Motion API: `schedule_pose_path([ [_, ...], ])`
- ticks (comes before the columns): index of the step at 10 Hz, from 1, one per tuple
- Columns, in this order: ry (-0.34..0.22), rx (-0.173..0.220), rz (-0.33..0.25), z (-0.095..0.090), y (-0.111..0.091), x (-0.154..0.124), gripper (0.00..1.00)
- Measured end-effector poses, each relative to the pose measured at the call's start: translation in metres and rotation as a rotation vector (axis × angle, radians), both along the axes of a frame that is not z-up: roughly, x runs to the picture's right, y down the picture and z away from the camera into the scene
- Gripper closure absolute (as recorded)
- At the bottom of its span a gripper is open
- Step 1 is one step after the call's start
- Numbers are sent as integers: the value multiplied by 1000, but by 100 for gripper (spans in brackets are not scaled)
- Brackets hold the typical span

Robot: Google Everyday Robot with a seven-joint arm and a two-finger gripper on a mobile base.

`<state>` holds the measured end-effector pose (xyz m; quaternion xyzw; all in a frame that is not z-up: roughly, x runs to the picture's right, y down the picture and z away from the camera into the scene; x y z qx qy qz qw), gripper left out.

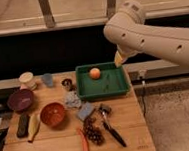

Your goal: Place eraser in red bowl

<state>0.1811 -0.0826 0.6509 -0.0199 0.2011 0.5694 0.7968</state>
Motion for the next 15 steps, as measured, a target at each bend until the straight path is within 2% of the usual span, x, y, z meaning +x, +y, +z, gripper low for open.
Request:
schedule_pose_path([
  [3, -61, -18, -30, 24, -12, -50, 20],
  [5, -141, -43, -76, 36, -13, -112, 20],
  [6, -175, -57, -89, 37, -11, -132, 20],
  [8, -316, -133, -134, 28, 9, -190, 20],
  [9, -349, -152, -145, 24, 15, -203, 20],
  [10, -360, -159, -149, 23, 17, -207, 20],
  [13, -357, -159, -147, 23, 17, -205, 20],
  [15, -369, -184, -173, 28, 22, -208, 20],
])
